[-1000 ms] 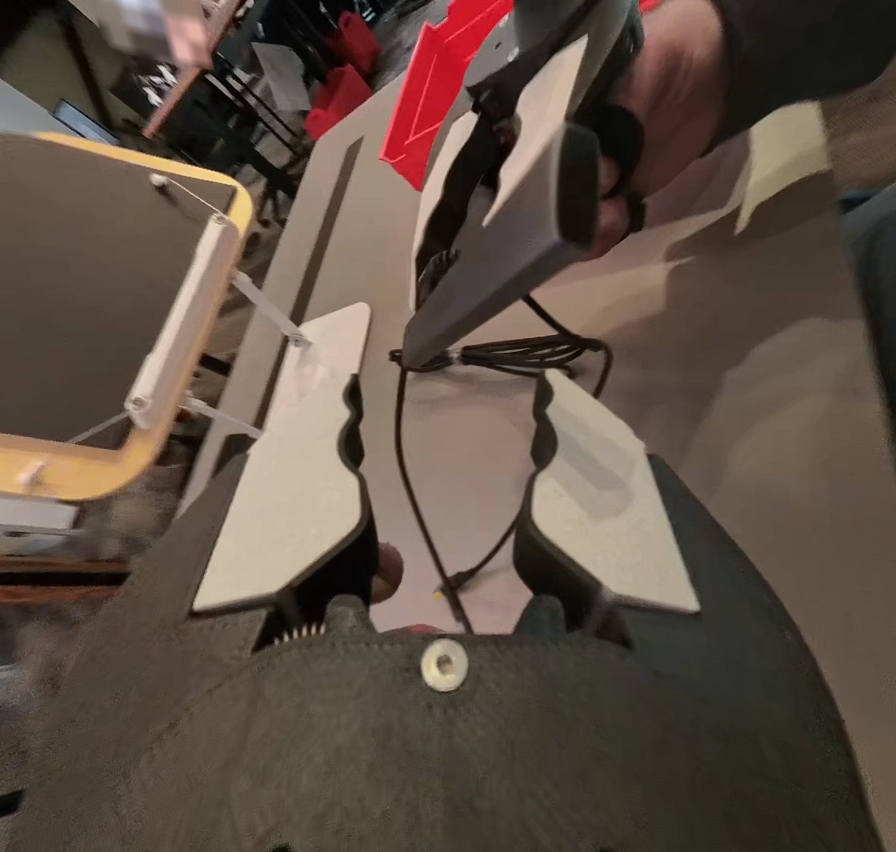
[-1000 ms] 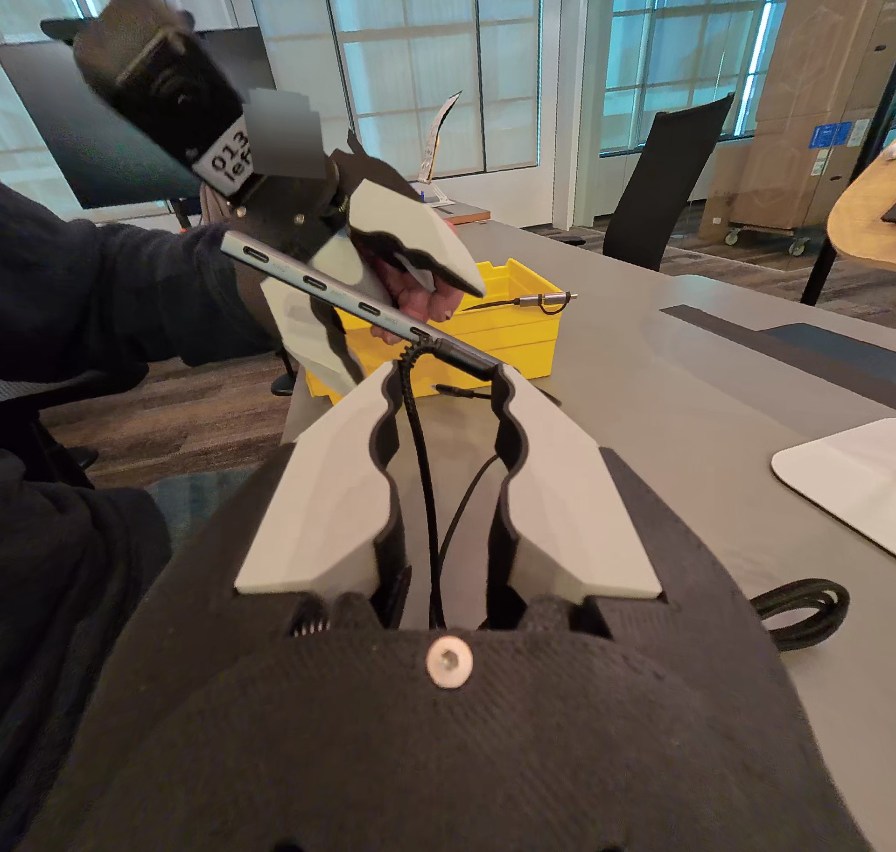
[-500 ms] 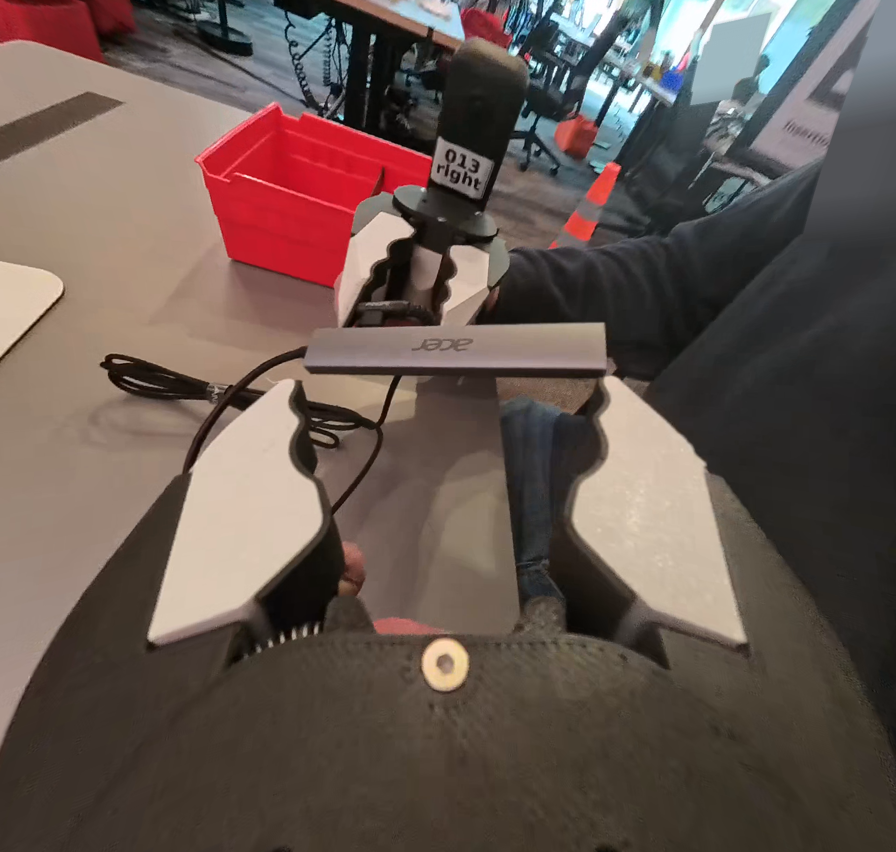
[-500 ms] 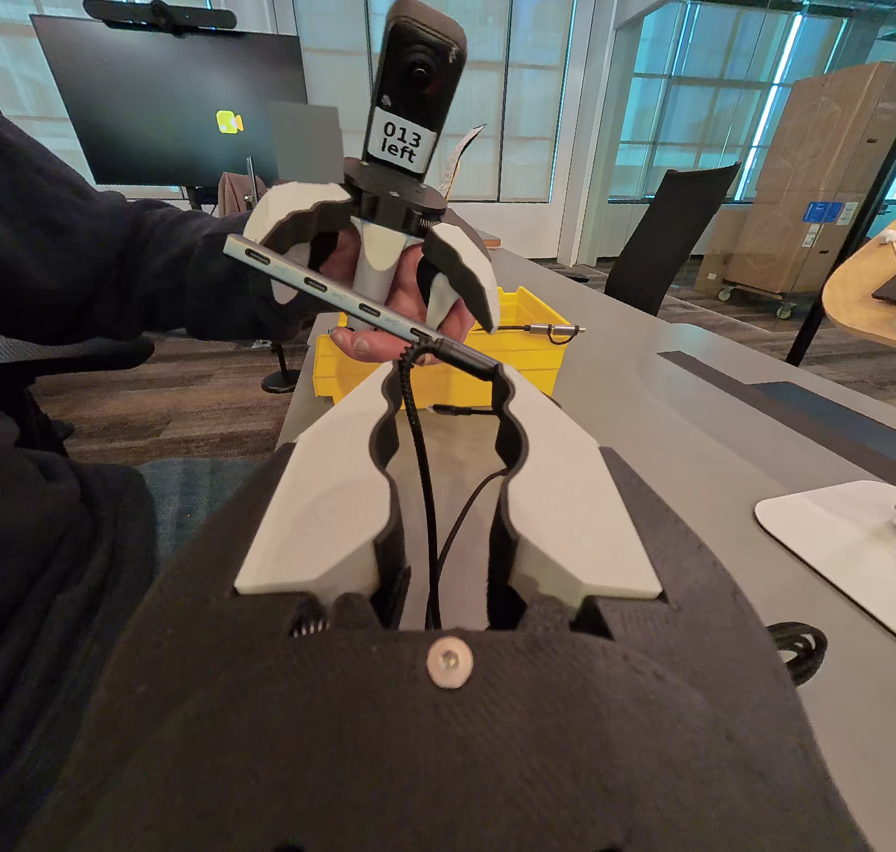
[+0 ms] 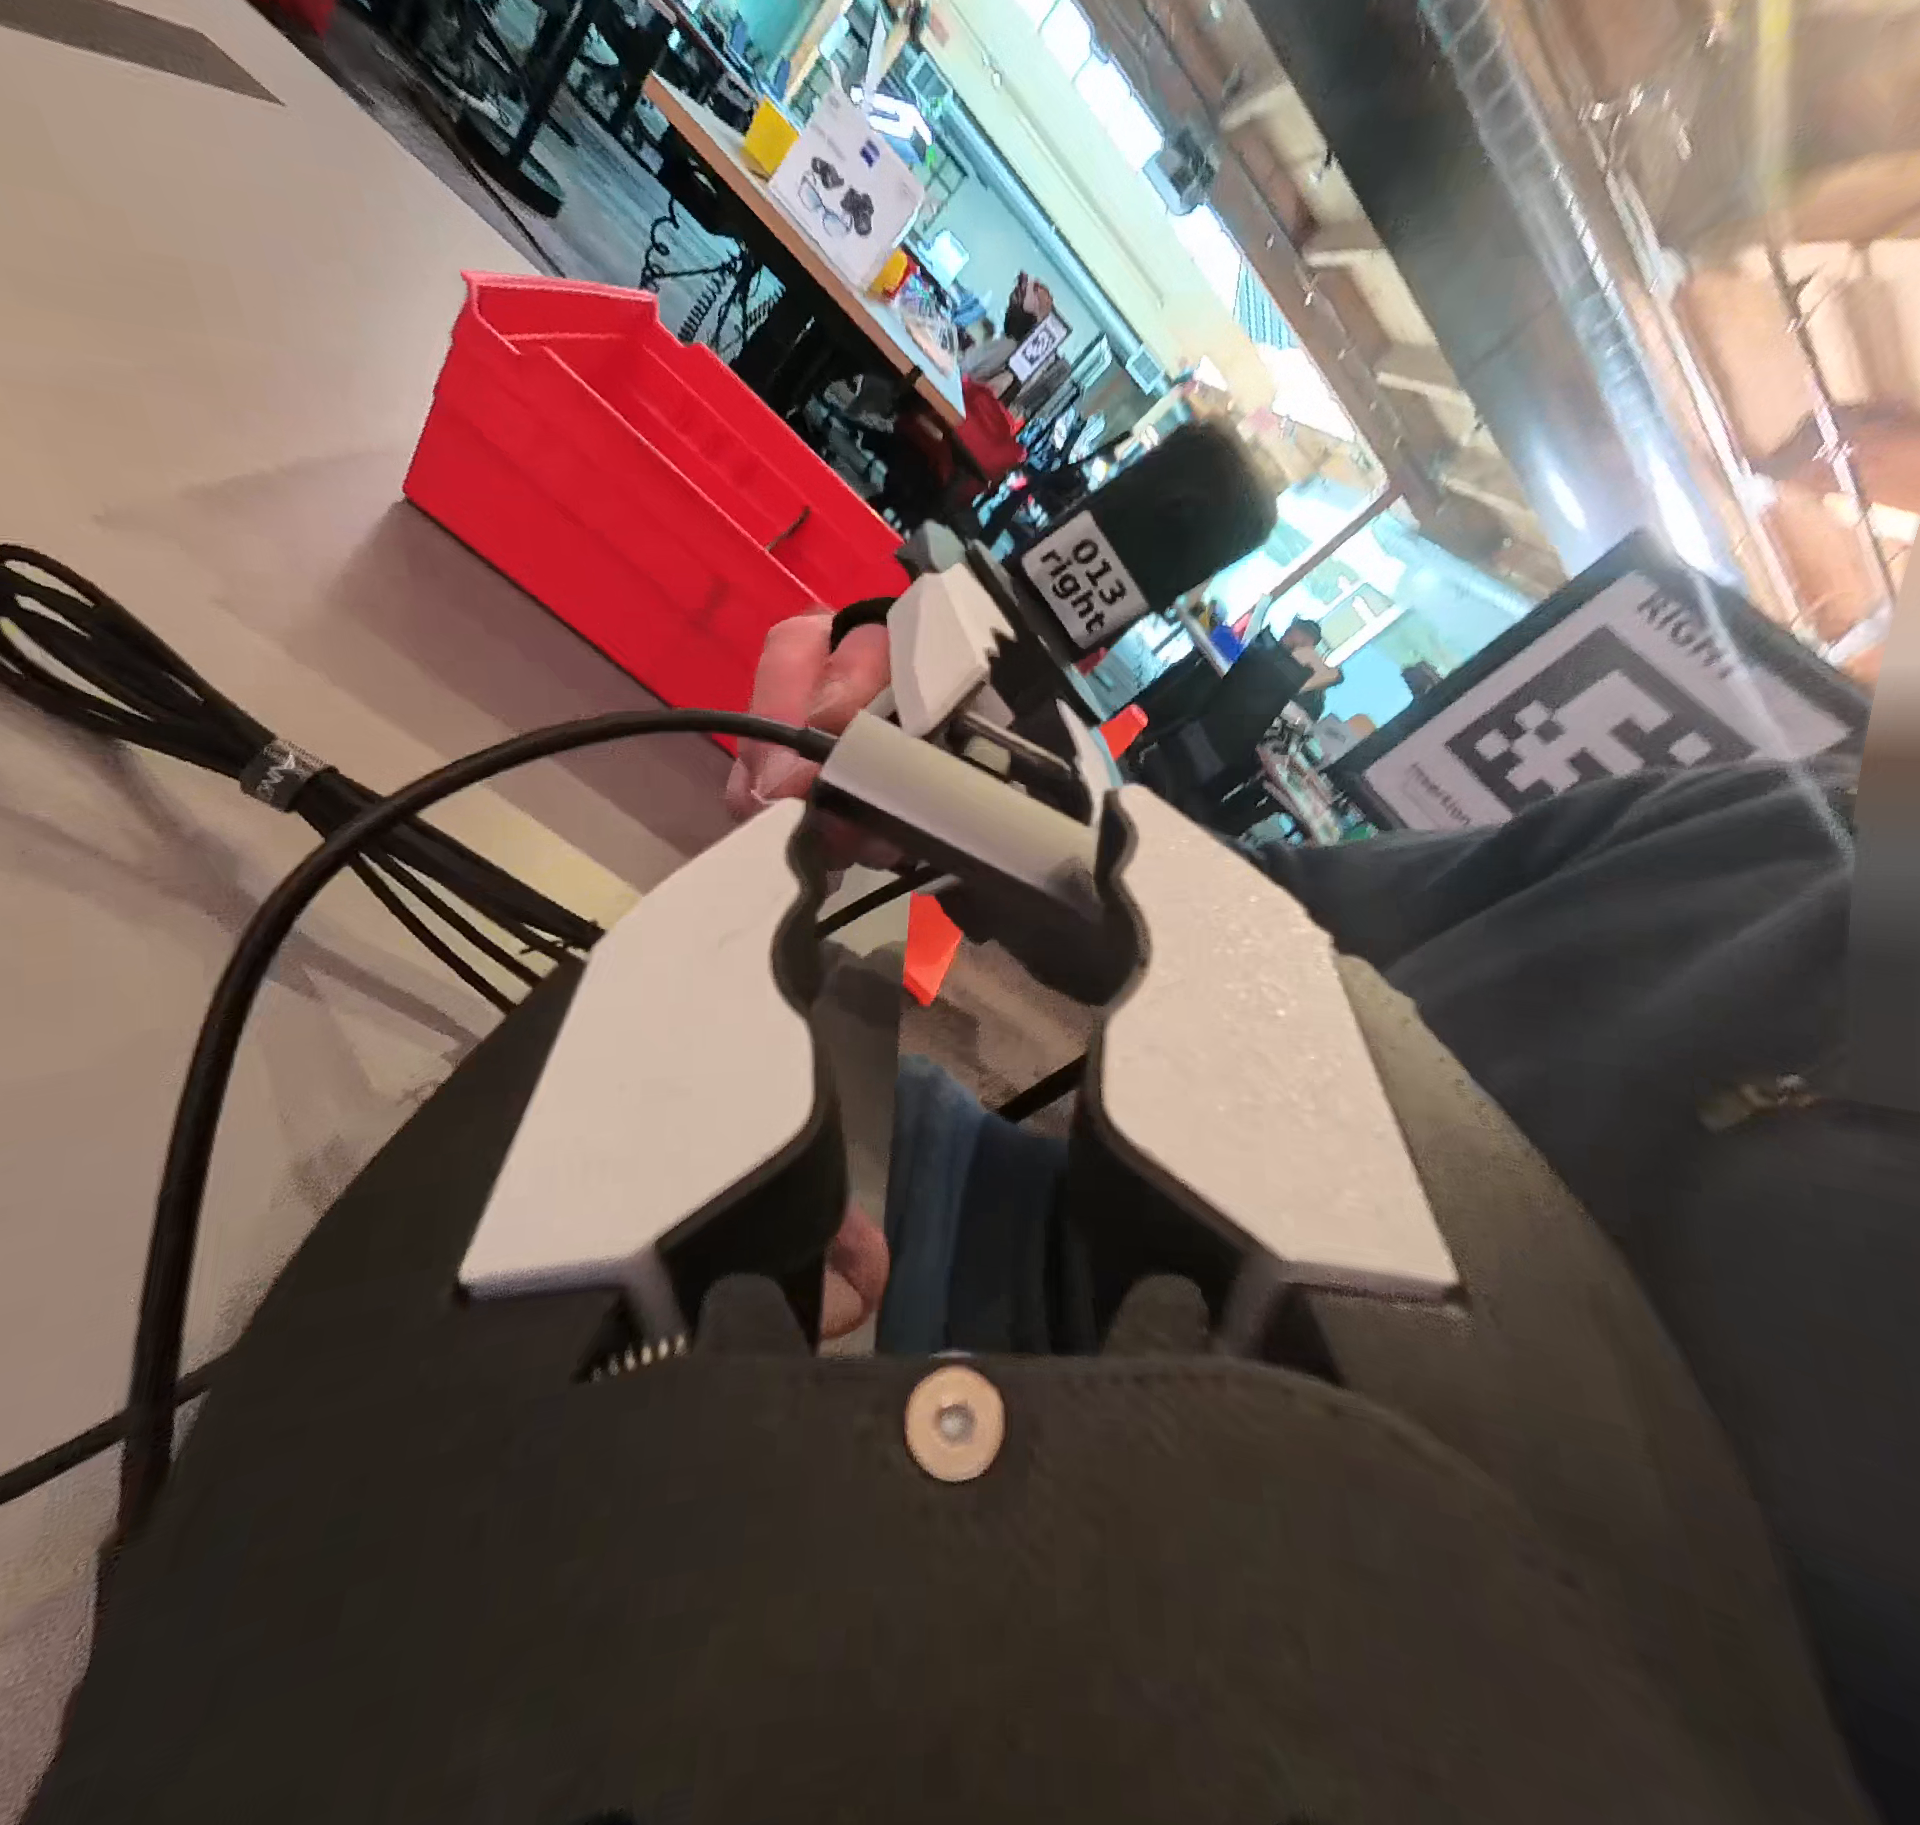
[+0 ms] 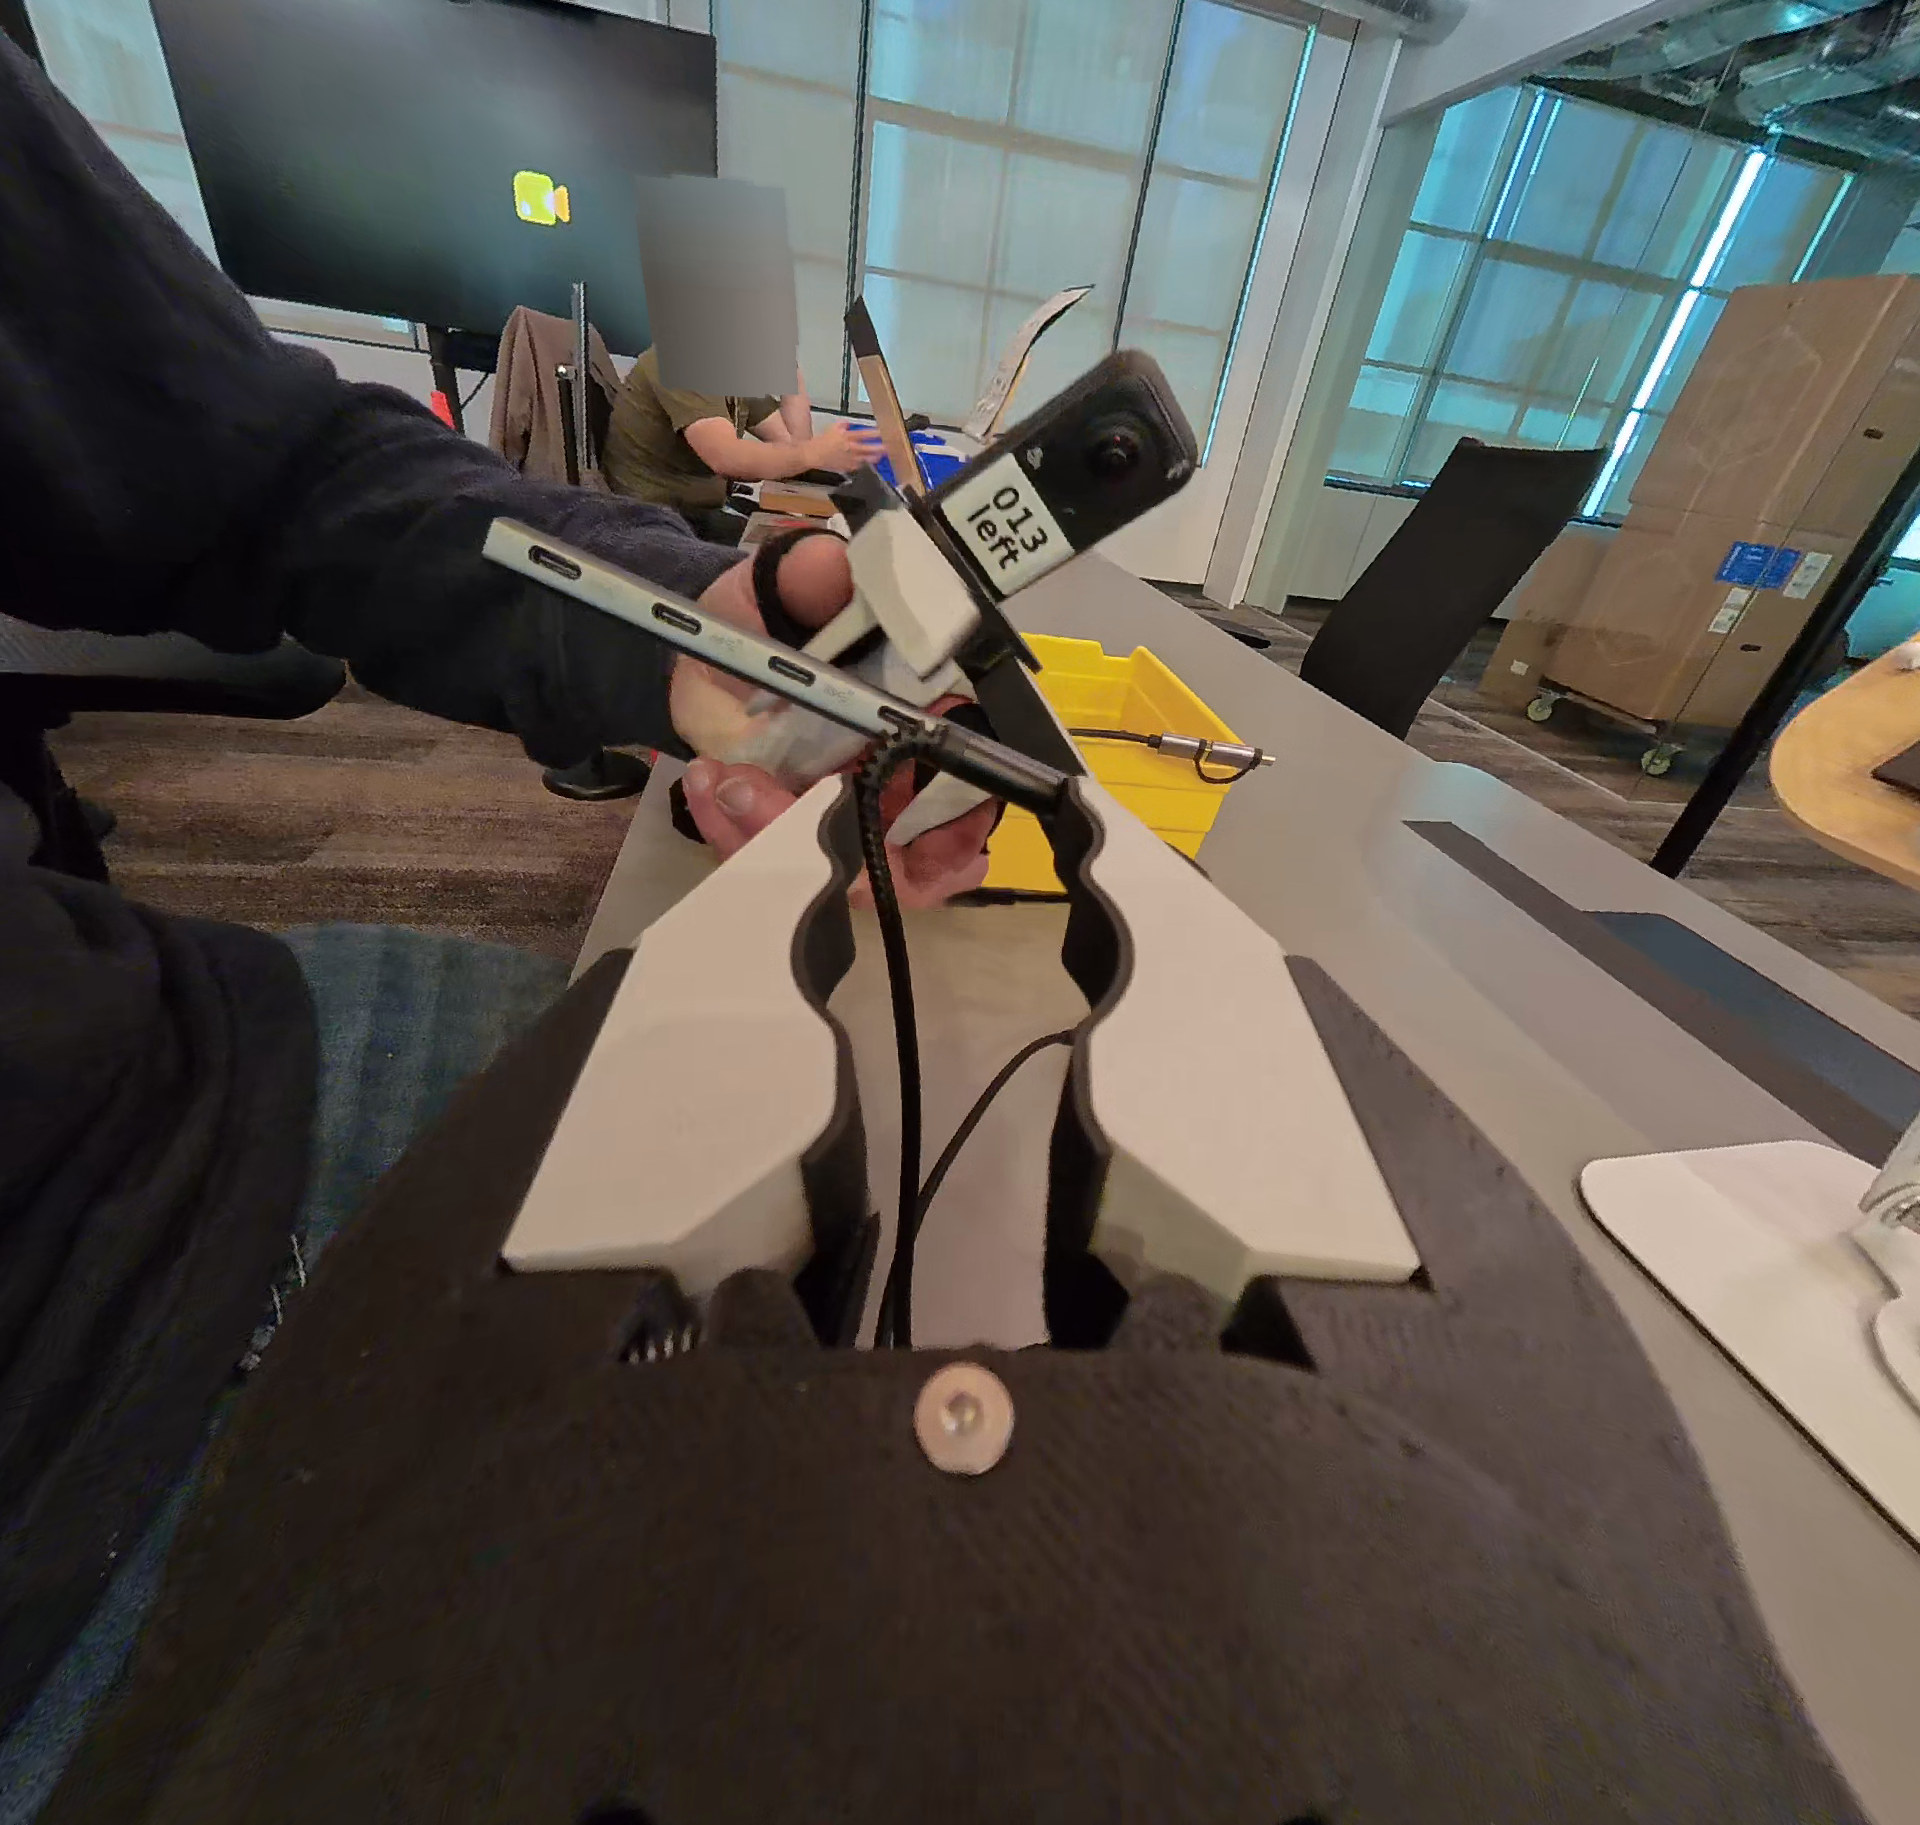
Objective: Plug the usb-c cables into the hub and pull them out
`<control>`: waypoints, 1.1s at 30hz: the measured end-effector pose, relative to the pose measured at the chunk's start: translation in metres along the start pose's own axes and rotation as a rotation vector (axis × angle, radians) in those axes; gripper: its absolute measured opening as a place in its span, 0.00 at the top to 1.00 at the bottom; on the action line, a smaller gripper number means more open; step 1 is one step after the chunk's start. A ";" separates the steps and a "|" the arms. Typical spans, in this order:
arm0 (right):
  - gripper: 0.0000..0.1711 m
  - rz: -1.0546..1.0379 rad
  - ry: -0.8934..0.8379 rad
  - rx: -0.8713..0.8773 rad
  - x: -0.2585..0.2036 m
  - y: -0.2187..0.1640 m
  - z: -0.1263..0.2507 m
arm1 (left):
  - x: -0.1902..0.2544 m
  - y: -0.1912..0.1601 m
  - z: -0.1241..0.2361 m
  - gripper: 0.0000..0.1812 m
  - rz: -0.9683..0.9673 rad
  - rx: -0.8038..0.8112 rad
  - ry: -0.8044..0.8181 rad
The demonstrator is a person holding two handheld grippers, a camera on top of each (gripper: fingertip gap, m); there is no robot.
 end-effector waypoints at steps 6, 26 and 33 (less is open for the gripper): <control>0.80 0.046 0.008 -0.030 -0.004 -0.003 -0.001 | -0.004 -0.008 -0.006 0.77 0.111 0.050 -0.042; 0.80 -0.031 0.022 0.040 0.000 0.004 0.007 | 0.028 -0.003 0.007 0.24 -0.356 -0.061 0.073; 0.80 -0.042 0.034 0.041 -0.002 0.002 0.002 | 0.038 -0.011 -0.012 0.19 -0.446 -0.091 0.049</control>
Point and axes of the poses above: each gripper's, where its closed fingertips meet, z back along the fingers, y out of its top, x = y × z across the jaws, the point moved 4 cm from there along z, back along the fingers, and after that the axes turned 12 degrees about -z, right-handed, at the moved point
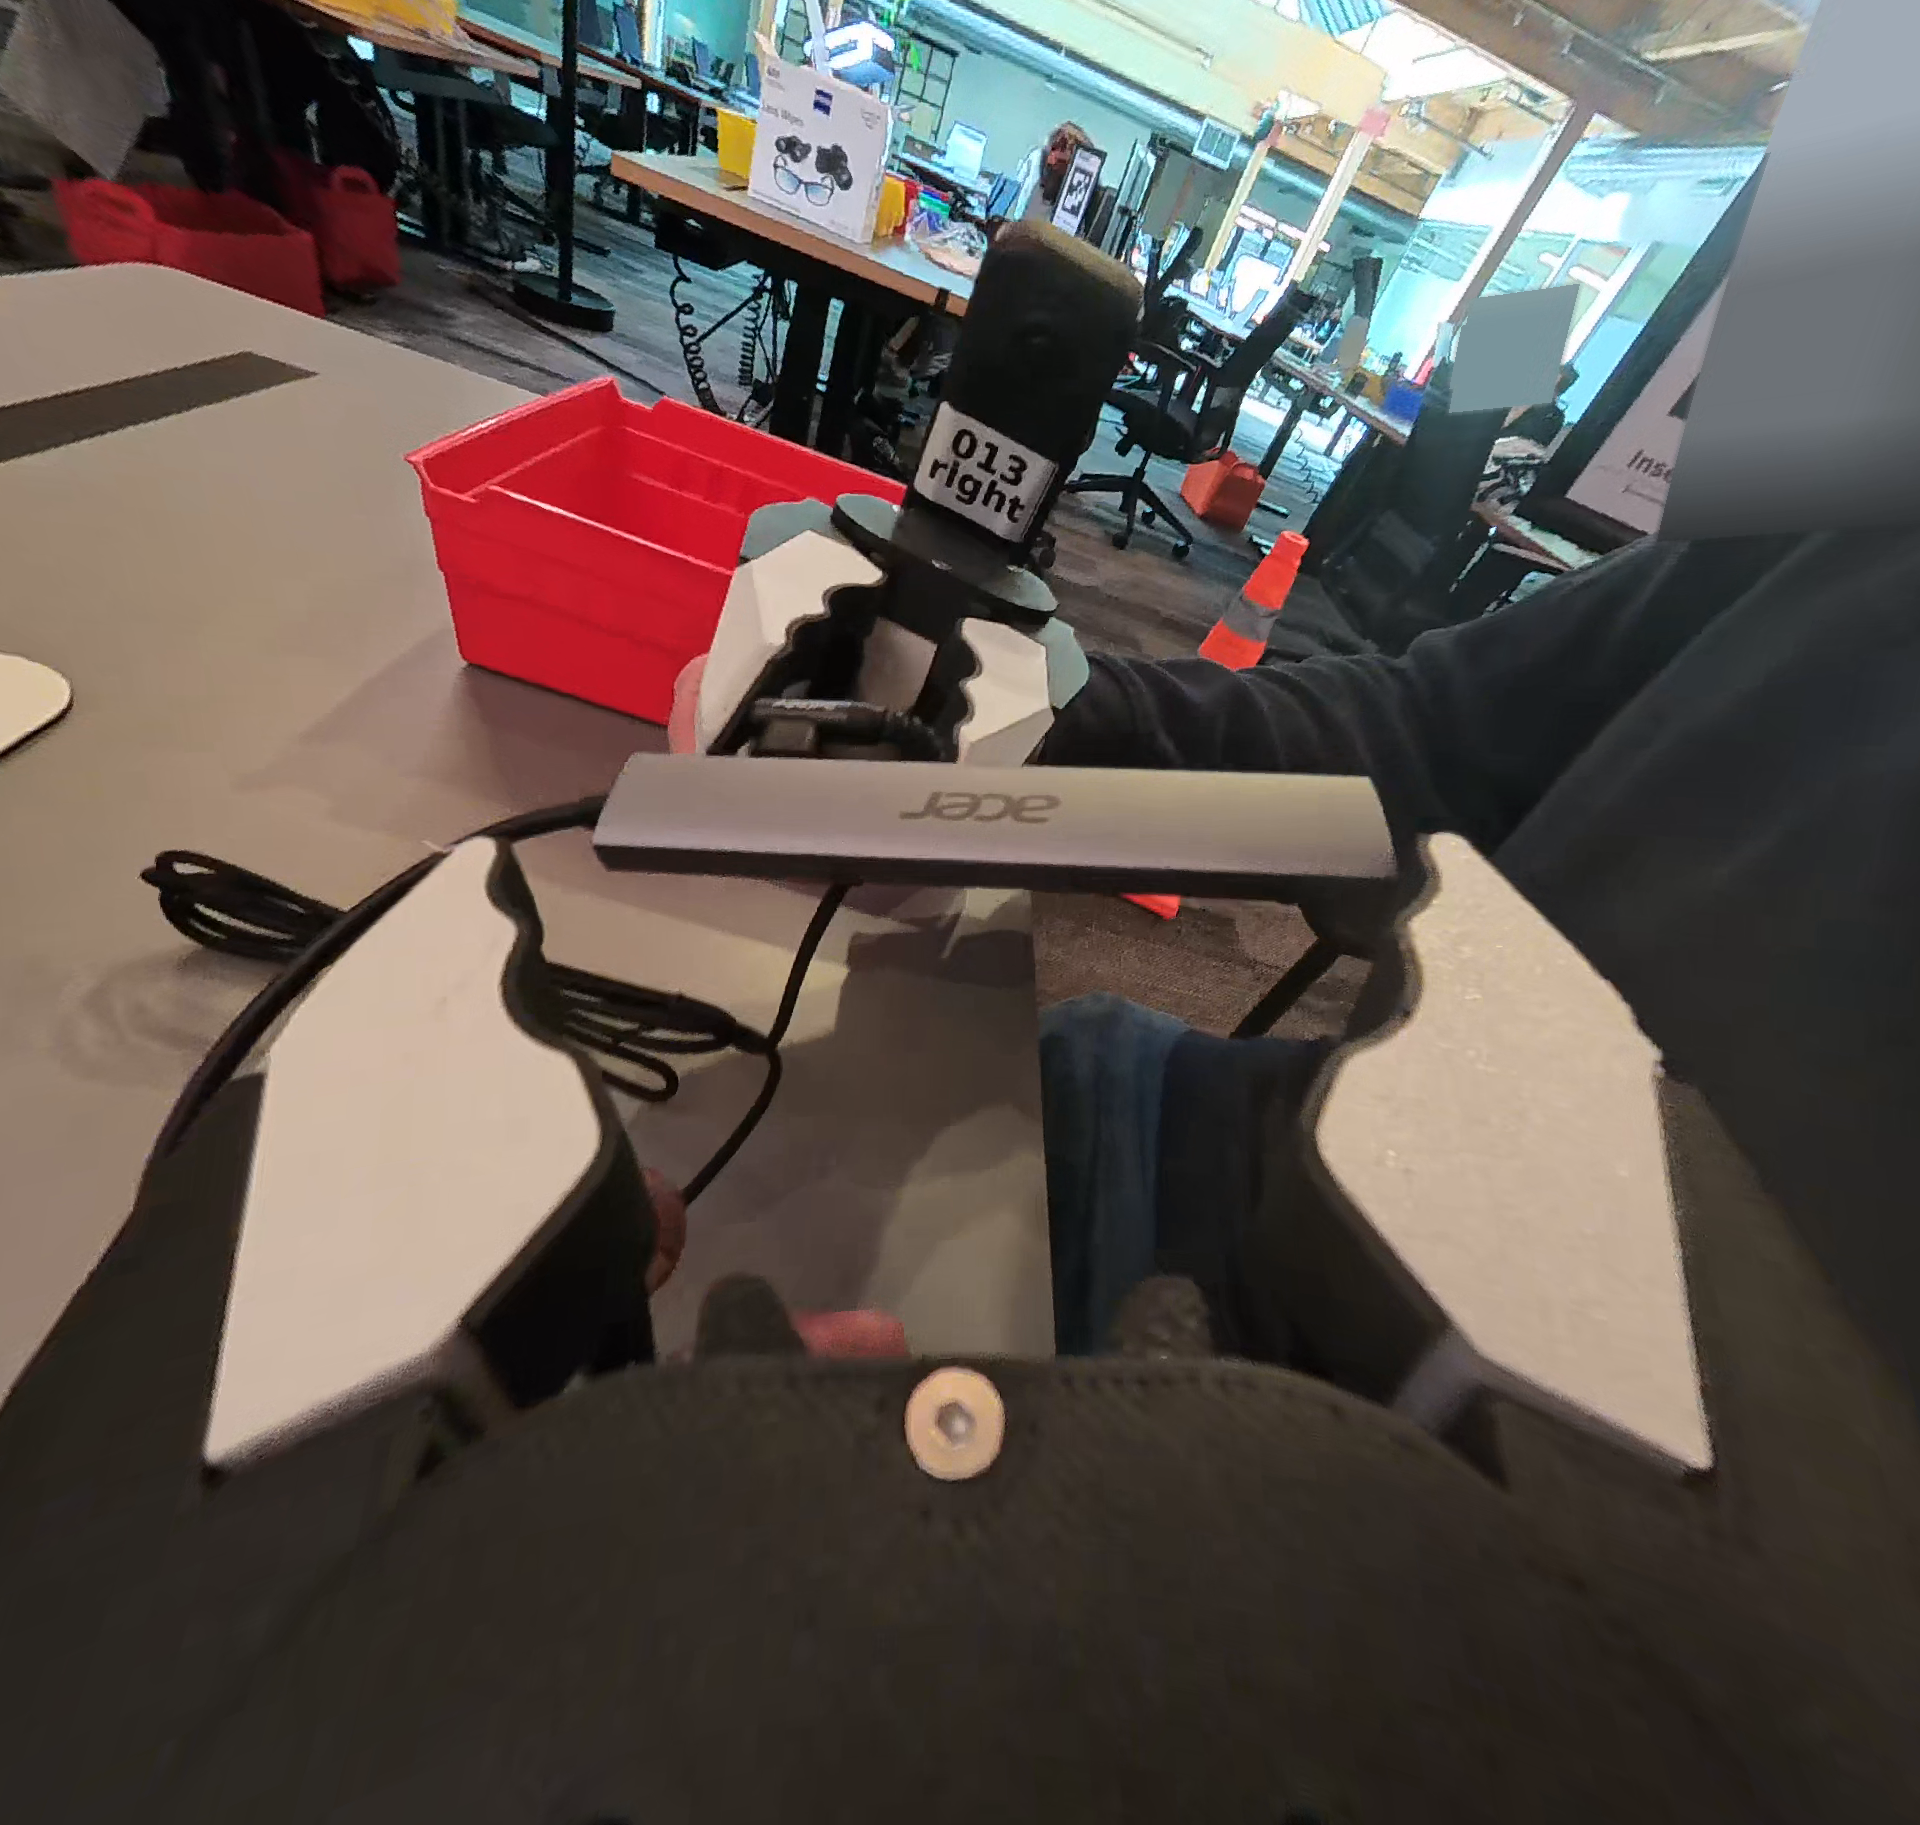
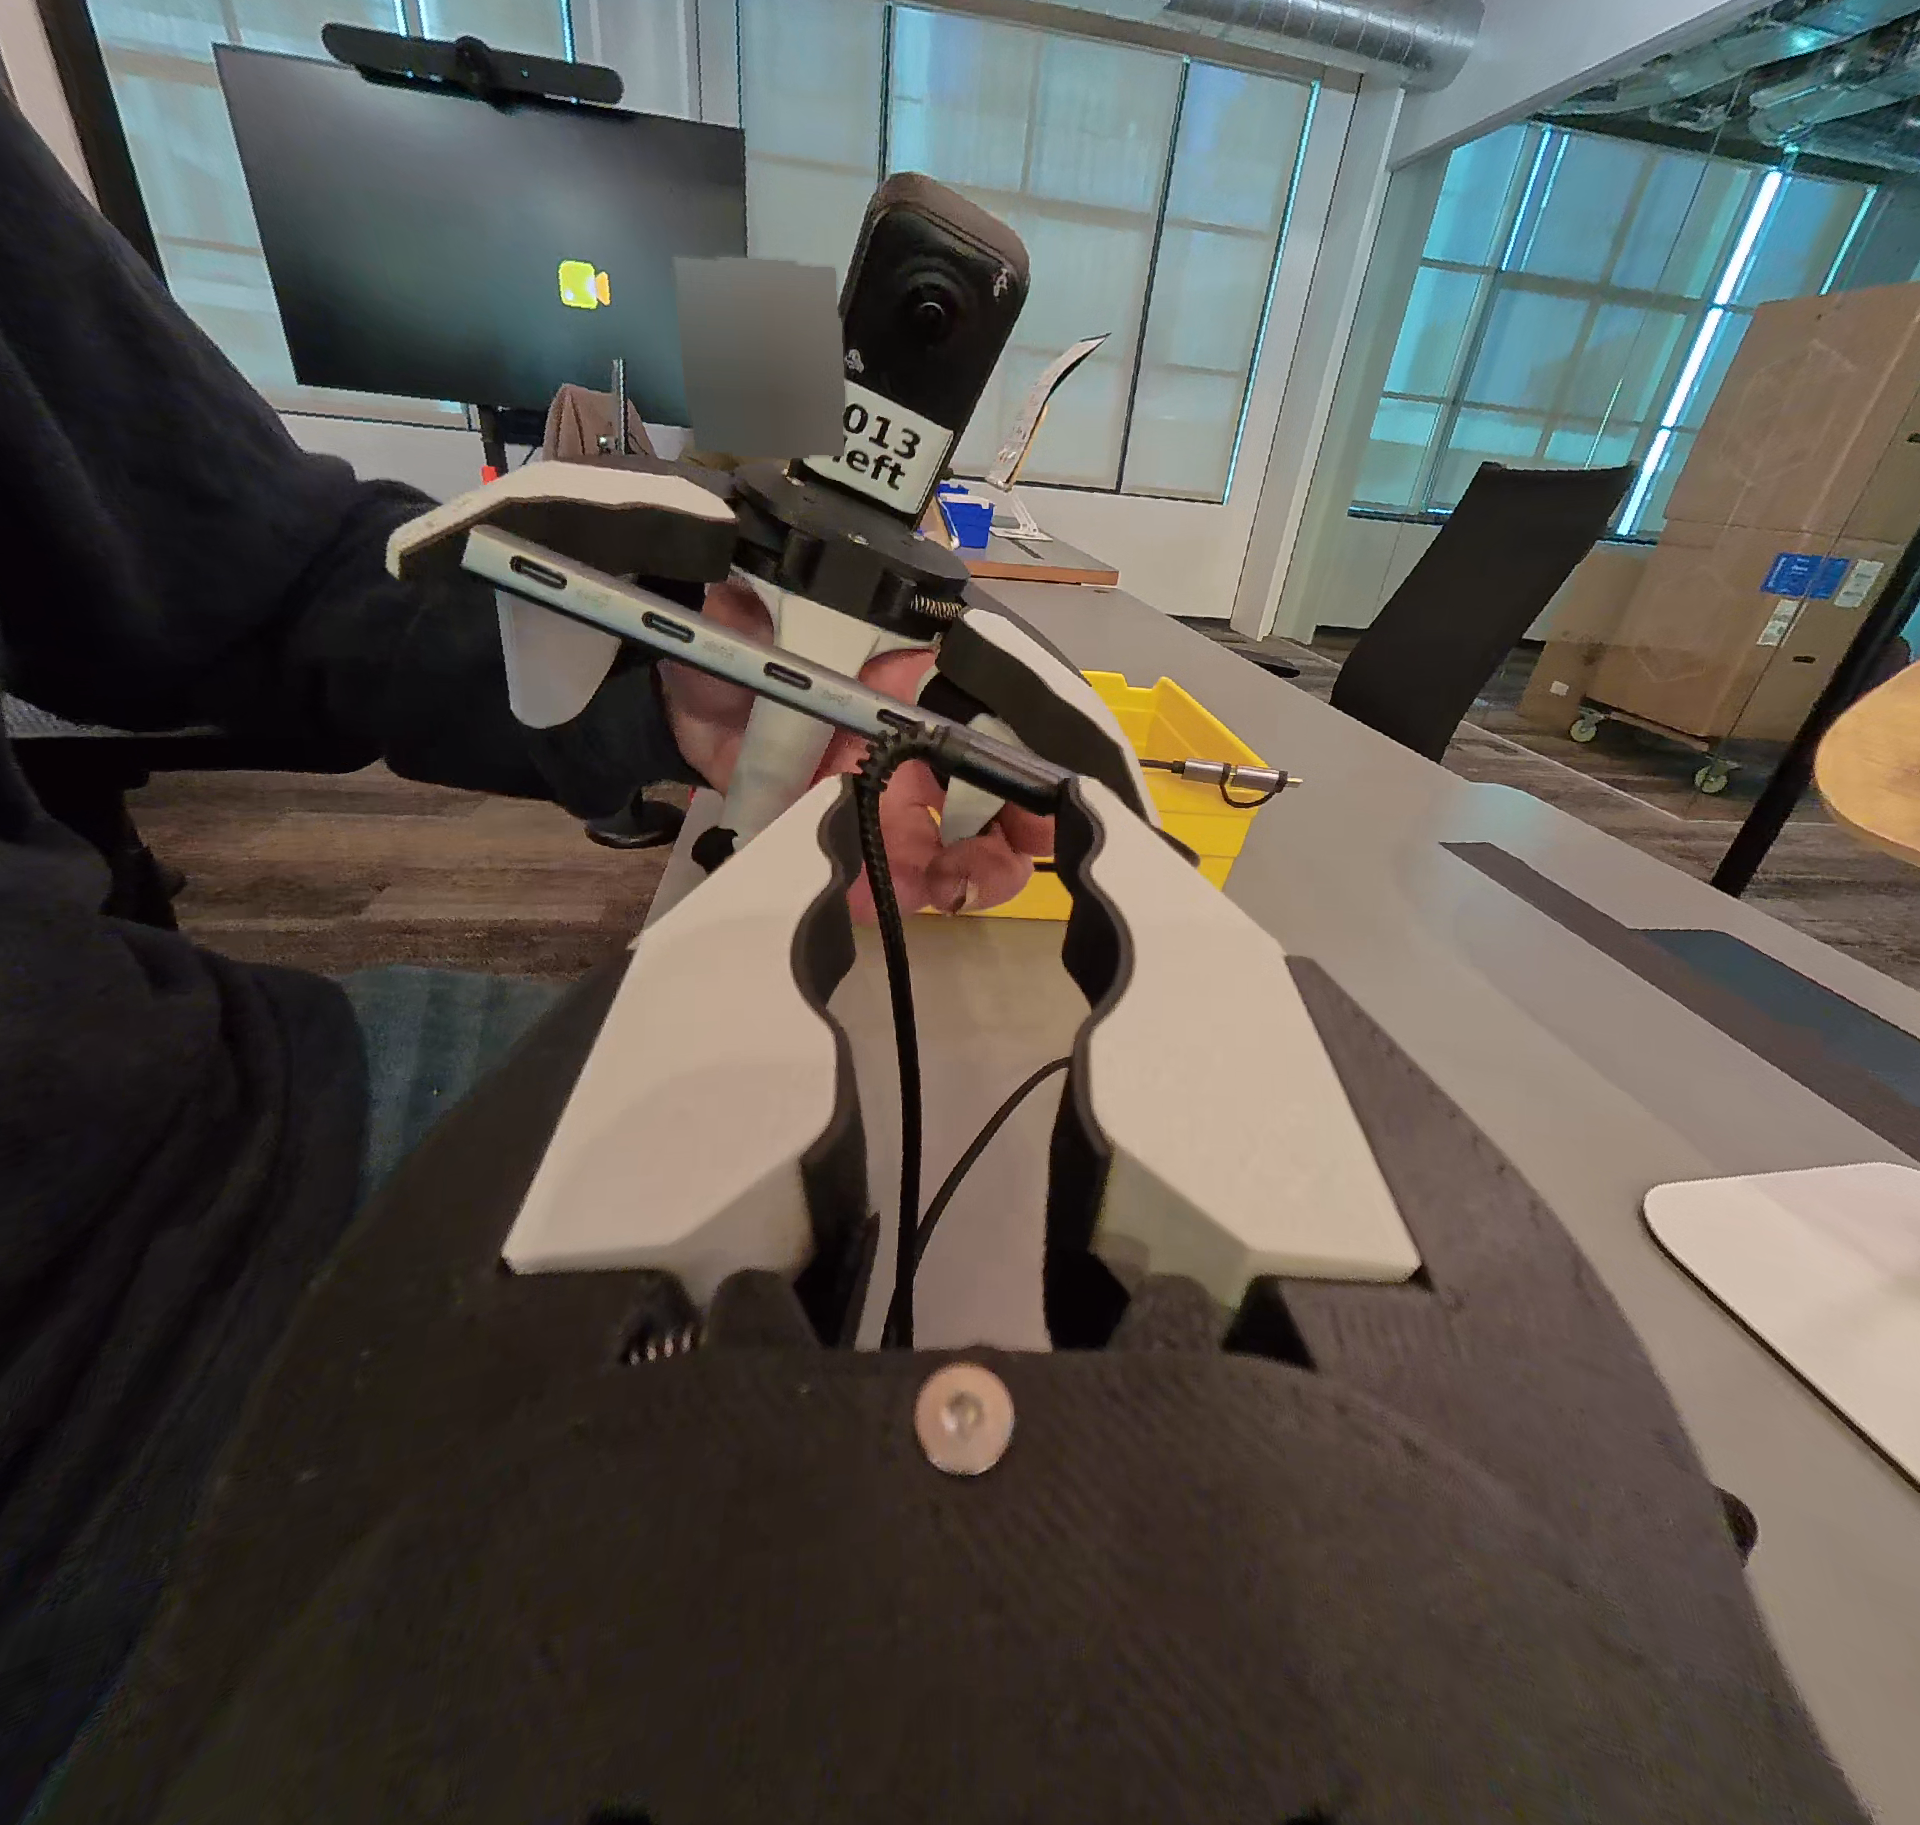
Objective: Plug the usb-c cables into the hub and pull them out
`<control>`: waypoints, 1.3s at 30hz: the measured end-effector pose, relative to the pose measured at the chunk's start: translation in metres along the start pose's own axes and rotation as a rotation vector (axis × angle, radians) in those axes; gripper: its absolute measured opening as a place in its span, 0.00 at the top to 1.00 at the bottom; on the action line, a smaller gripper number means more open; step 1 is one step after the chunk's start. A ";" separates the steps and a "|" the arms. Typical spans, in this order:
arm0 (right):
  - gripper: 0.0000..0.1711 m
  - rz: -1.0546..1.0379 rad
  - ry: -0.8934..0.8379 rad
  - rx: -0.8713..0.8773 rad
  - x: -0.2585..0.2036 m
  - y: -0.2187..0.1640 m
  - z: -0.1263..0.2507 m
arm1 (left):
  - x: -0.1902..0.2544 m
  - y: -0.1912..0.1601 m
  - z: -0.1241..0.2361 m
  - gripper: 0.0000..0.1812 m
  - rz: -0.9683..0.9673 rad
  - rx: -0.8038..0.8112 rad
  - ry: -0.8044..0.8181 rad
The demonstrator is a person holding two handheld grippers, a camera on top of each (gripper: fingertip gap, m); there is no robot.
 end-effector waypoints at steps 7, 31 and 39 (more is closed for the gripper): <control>0.80 -0.020 0.000 0.018 0.001 0.001 0.000 | 0.000 0.003 -0.003 0.20 -0.043 0.053 0.013; 0.80 -0.014 0.002 0.022 0.003 0.001 0.003 | -0.001 0.001 -0.006 0.21 -0.037 0.027 -0.013; 0.80 0.057 0.003 -0.067 -0.002 -0.001 0.001 | 0.004 -0.012 -0.007 0.20 -0.202 -0.328 -0.049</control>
Point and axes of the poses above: each gripper's, where its closed fingertips meet, z back along the fingers, y out of its top, x = y × z across the jaws, the point moved 4 cm from there along z, back along the fingers, and after that the axes turned 12 degrees about -z, right-handed, at the moved point
